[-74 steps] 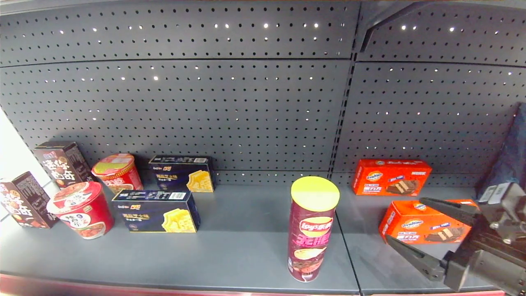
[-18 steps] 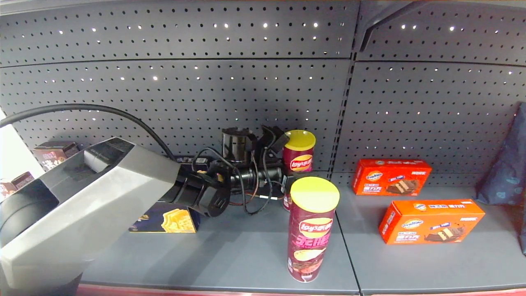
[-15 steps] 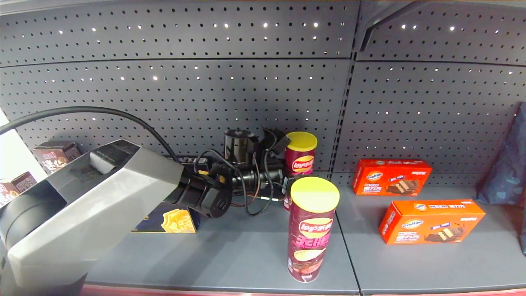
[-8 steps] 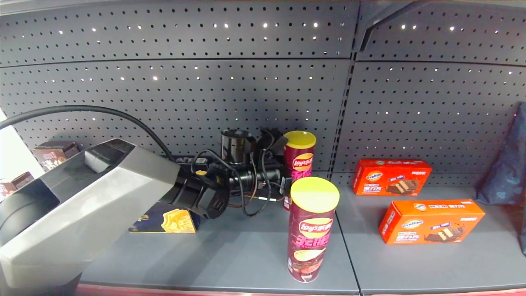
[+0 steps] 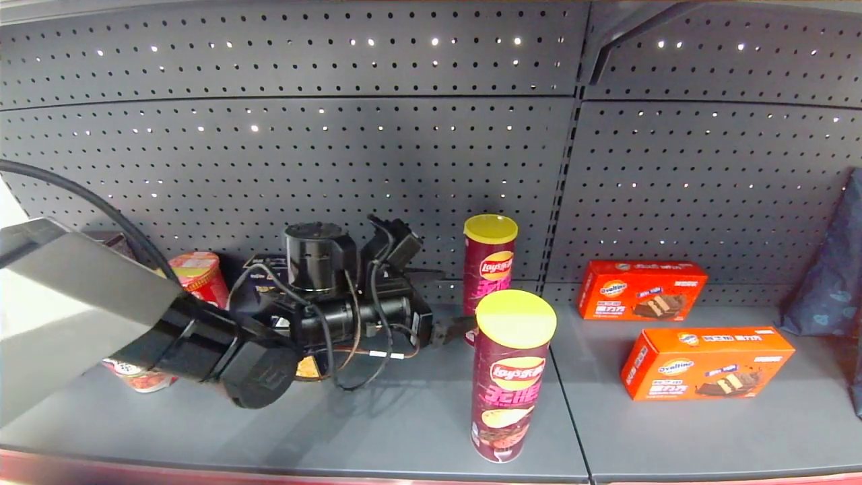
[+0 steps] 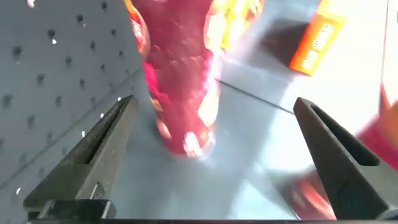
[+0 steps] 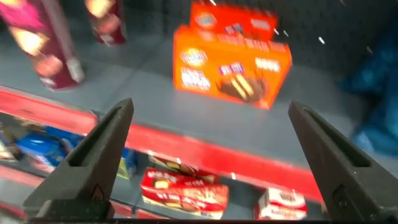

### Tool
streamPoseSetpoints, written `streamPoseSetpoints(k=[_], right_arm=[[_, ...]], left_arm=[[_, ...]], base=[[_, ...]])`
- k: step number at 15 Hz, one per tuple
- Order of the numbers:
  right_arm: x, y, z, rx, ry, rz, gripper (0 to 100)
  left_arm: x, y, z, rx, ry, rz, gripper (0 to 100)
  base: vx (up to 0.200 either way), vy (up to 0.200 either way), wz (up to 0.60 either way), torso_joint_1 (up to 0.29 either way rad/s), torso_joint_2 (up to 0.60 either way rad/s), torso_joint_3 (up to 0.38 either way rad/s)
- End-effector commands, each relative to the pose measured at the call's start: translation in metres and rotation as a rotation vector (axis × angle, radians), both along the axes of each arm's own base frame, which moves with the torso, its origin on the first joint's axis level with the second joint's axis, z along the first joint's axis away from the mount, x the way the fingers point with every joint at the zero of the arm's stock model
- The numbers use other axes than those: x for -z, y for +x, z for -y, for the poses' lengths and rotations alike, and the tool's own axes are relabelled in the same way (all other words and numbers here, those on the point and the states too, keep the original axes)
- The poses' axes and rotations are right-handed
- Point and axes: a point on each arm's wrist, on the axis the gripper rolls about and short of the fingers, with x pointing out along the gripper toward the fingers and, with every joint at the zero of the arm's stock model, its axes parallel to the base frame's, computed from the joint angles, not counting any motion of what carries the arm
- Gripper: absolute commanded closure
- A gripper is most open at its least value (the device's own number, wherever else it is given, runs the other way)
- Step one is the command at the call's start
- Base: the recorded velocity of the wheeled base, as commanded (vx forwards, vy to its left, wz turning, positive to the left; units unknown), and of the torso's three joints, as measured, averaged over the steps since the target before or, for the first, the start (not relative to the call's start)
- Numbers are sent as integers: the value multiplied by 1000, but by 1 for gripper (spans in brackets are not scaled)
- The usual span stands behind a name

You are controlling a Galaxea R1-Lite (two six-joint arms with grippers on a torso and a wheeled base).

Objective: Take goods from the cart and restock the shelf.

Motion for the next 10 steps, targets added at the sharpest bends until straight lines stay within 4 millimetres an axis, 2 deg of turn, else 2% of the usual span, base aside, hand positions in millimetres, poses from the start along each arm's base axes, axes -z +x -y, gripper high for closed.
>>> streamPoseSetpoints(k=[1,3,4,5,7,10], right_arm=[[-59,31,-9,-94,-7,-61,0],[-104,67,-23,-145,20,-91,0],[-113,85,-31,-175,14,-115,0],[-115,103,-39,-189,2,-156,0],[-101,133,-54,-205,-26,-241,0],[-68,156,-74,-259,-71,-350,0]], left_arm=[[-26,-36,-21,-30,-17,45,0],[-39,-54,-32,-65,-24,71,0],[-43,-60,-35,-88,-26,82,0],[-49,-64,-38,-130,-25,94,0],[-62,-70,-42,-237,-24,125,0],[-75,-95,-45,-354,11,114,0]], base=[[0,0,0,0,0,0],[0,0,0,0,0,0],[0,0,0,0,0,0],[0,0,0,0,0,0],[0,0,0,0,0,0],[0,0,0,0,0,0]])
